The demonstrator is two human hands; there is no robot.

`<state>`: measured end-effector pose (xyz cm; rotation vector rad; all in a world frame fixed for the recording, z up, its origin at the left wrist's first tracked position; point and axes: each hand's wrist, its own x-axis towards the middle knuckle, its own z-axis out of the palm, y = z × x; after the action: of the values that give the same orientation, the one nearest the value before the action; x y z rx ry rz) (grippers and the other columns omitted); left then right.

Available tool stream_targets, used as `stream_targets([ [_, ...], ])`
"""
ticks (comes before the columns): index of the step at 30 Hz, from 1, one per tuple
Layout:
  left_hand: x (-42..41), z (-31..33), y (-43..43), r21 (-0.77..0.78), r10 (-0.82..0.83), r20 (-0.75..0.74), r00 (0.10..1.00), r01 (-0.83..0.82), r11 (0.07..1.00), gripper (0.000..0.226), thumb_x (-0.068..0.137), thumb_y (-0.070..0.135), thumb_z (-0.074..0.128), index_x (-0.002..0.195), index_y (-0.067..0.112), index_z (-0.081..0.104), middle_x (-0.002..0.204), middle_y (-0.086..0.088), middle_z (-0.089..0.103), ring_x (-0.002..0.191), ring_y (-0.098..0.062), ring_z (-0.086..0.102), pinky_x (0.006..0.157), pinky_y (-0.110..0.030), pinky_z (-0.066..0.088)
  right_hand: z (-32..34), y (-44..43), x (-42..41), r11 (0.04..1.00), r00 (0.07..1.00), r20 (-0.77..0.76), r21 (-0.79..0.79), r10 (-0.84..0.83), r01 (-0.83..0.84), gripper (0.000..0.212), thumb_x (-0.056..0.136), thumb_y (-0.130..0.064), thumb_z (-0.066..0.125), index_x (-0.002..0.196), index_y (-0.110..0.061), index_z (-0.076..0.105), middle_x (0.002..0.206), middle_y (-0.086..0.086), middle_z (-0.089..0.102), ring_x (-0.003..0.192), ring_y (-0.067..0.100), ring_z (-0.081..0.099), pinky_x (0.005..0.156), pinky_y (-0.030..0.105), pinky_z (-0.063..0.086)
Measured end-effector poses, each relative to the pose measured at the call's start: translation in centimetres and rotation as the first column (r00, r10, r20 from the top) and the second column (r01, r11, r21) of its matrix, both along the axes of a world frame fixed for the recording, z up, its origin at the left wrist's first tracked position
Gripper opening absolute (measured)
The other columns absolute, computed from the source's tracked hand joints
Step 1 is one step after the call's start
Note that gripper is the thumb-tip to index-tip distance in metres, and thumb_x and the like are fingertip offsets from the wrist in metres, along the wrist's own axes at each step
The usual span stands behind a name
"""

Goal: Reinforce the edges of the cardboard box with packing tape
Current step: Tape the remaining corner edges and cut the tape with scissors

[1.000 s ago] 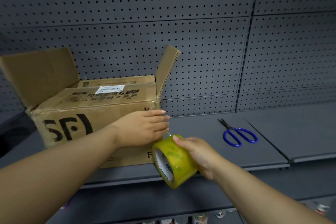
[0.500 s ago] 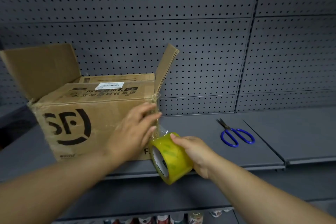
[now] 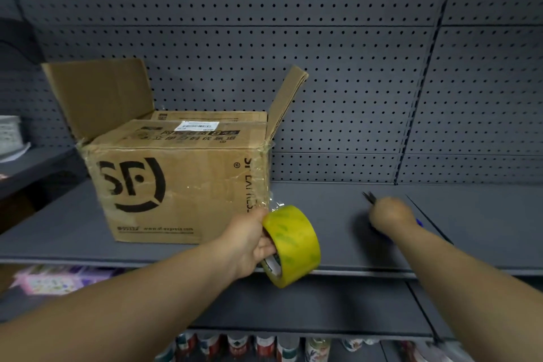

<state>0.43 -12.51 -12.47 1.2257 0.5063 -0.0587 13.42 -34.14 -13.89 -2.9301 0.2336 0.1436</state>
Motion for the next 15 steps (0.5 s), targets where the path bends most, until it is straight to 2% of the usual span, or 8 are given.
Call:
stream_targets([
  [1,-0.1,0.1,-0.1,0.002,0.001,-0.001,1.0,-0.001,1.0,0.024,0.096,0.023,0.043,0.102,0.004,0.057,0.083,-0.01,0.067,0.071,-0.019,0.065,0.06,-0.03,0.055,-0.7,-0.7,0.5,0.994,0.994,-0.103,-0.108,-0.027,0.016,0.032,0.095,-0.015,0.037,0.117,0.0,0.055,0.112,0.015,0.062,0.102,0.03,0.058,0.086,0.035,0.046],
  [3,-0.3,0.3,-0.3,0.006,0.008,0.004,1.0,-0.008,1.0,0.023,0.097,0.023,0.042,0.103,0.006,0.057,0.08,-0.008,0.067,0.066,-0.017,0.065,0.05,-0.026,0.056,-1.7,-1.2,0.7,0.984,0.972,-0.22,-0.175,-0.078,0.039,0.034,0.096,-0.016,0.033,0.119,-0.005,0.054,0.094,0.007,0.06,0.091,0.024,0.059,0.085,0.031,0.047],
  [5,-0.4,0.4,-0.4,-0.003,0.02,0.015,1.0,-0.02,1.0,0.02,0.097,0.022,0.041,0.105,0.009,0.055,0.076,-0.007,0.065,0.064,-0.017,0.064,0.049,-0.026,0.056,-2.4,-1.3,1.2,0.986,0.976,-0.185,-0.145,-0.113,0.086,0.035,0.095,-0.019,0.033,0.12,-0.006,0.053,0.096,0.008,0.059,0.095,0.023,0.059,0.086,0.031,0.048],
  [7,-0.5,0.4,-0.4,-0.017,0.03,0.029,0.999,-0.03,0.999,0.02,0.098,0.022,0.041,0.108,0.011,0.053,0.076,-0.006,0.065,0.064,-0.017,0.064,0.055,-0.03,0.056,-2.7,-1.0,1.4,0.985,0.978,-0.152,-0.126,-0.14,0.122,0.037,0.094,-0.019,0.038,0.126,-0.005,0.049,0.12,0.012,0.055,0.112,0.027,0.052,0.092,0.035,0.045],
  [9,-0.5,0.3,-0.2,-0.036,0.032,0.04,0.999,-0.03,0.999,0.019,0.097,0.024,0.043,0.108,0.012,0.054,0.078,-0.006,0.066,0.067,-0.018,0.065,0.06,-0.032,0.056,-2.4,-0.8,1.3,0.995,0.993,-0.101,-0.087,-0.065,0.056,0.034,0.091,-0.021,0.047,0.122,-0.005,0.052,0.115,0.012,0.057,0.109,0.027,0.054,0.087,0.033,0.046],
  [12,-0.5,0.2,-0.1,-0.019,0.023,0.067,0.997,-0.022,1.0,0.011,0.094,0.024,0.051,0.098,0.015,0.054,0.082,-0.007,0.065,0.072,-0.019,0.064,0.071,-0.035,0.055,-1.0,-0.3,0.9,0.948,0.985,0.004,0.269,0.173,-0.167,0.014,0.084,-0.02,0.06,0.088,-0.007,0.062,0.083,0.011,0.057,0.074,0.023,0.054,0.064,0.029,0.041],
  [13,-0.5,0.1,-0.1,0.0,0.019,0.075,0.997,-0.019,1.0,0.007,0.093,0.022,0.052,0.095,0.015,0.054,0.081,-0.006,0.063,0.072,-0.02,0.063,0.073,-0.036,0.054,-0.2,-0.3,0.5,0.868,0.969,0.055,0.434,0.243,-0.242,0.01,0.081,-0.018,0.064,0.076,-0.011,0.058,0.075,0.009,0.055,0.065,0.02,0.049,0.059,0.028,0.037],
  [15,-0.5,-0.1,-0.1,0.029,0.029,0.09,0.996,-0.032,0.999,0.004,0.093,0.019,0.052,0.09,0.016,0.053,0.079,-0.006,0.06,0.071,-0.02,0.06,0.075,-0.037,0.052,1.8,-0.5,-0.2,0.701,0.915,0.104,0.611,0.389,-0.368,0.028,0.078,-0.031,0.071,0.068,-0.016,0.049,0.063,0.003,0.048,0.057,0.016,0.041,0.055,0.028,0.033],
])
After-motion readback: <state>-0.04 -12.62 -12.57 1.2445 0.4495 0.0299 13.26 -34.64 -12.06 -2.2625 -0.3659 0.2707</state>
